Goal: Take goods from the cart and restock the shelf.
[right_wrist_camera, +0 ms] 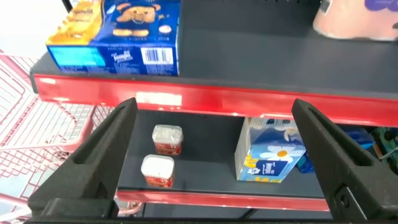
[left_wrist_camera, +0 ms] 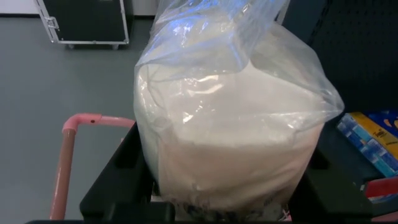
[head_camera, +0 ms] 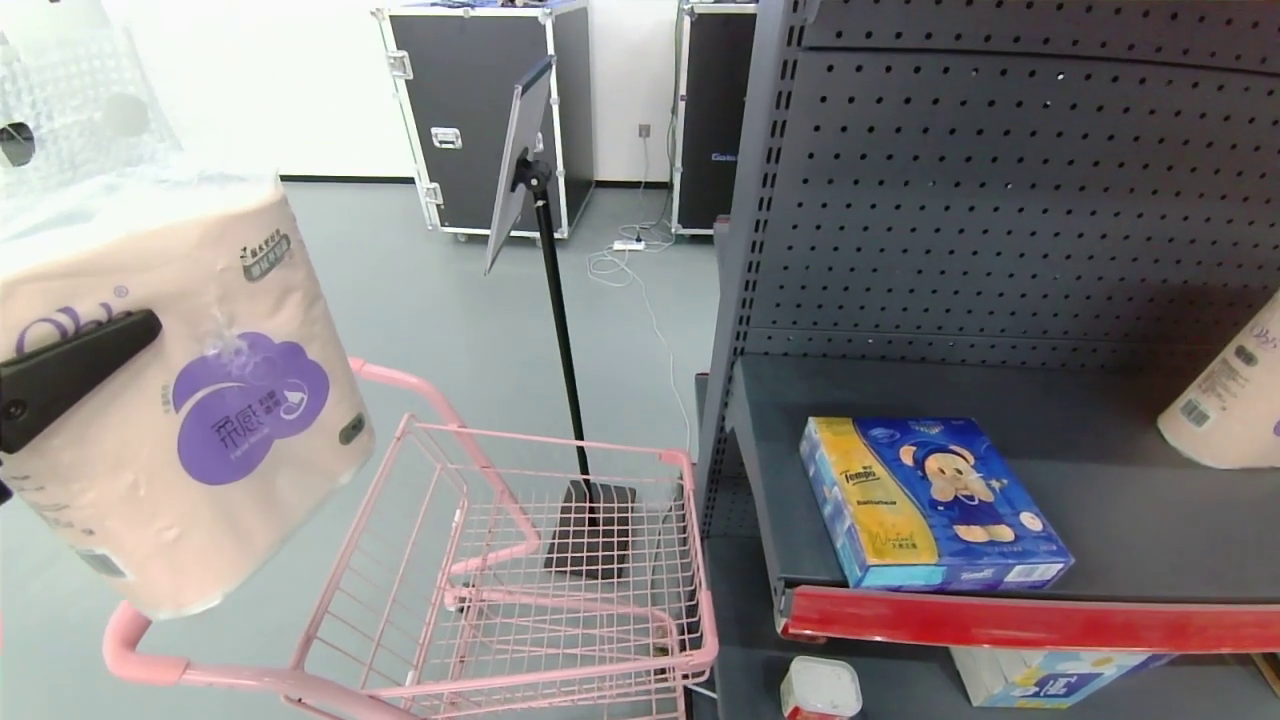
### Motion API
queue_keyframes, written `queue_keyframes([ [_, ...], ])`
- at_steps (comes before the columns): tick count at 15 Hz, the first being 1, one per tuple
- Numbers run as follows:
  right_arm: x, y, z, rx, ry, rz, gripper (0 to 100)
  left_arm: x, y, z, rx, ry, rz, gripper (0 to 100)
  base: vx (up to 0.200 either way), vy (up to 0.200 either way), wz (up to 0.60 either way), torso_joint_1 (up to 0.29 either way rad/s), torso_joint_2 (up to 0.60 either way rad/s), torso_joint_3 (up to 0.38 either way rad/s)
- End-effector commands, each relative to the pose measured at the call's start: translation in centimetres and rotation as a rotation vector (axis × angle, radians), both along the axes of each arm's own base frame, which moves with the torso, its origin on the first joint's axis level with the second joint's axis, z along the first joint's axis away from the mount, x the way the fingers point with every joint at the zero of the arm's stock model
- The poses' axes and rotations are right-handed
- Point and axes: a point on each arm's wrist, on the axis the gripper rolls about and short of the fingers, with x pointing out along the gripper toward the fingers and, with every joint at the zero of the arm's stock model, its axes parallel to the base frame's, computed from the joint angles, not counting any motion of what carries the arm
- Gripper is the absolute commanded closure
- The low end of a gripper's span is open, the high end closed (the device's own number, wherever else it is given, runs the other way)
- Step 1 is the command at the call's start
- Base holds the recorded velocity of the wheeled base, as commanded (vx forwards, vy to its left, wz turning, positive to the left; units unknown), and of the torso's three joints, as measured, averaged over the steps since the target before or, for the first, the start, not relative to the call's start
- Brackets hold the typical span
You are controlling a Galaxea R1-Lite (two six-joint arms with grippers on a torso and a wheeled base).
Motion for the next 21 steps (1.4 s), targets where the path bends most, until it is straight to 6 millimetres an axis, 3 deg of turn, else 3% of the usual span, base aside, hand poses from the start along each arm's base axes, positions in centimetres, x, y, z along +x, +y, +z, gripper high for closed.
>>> queue_keyframes([
  [1, 0.0, 0.0, 0.0, -0.001, 0.001, 0.001, 0, 0.4, 0.2, 0.1, 0.047, -0.005, 0.024, 100, 0.0, 0.0, 0.0, 0.159, -0.35, -0.207],
  [6, 0.0, 0.0, 0.0, -0.001, 0.001, -0.001, 0, 1.0, 0.1, 1.1, 0.077, -0.013, 0.016, 100, 0.0, 0.0, 0.0, 0.128, -0.29, -0.158],
  [16, 0.0, 0.0, 0.0, -0.001, 0.001, 0.006, 0, 1.5, 0.1, 0.8, 0.081, 0.01, 0.026, 100, 0.0, 0.0, 0.0, 0.0, 0.0, 0.0],
  [21, 0.0, 0.0, 0.0, -0.001, 0.001, 0.004, 0, 1.5, 0.1, 0.7, 0.083, 0.012, 0.023, 100, 0.0, -0.2, 0.0, 0.006, 0.0, 0.002],
])
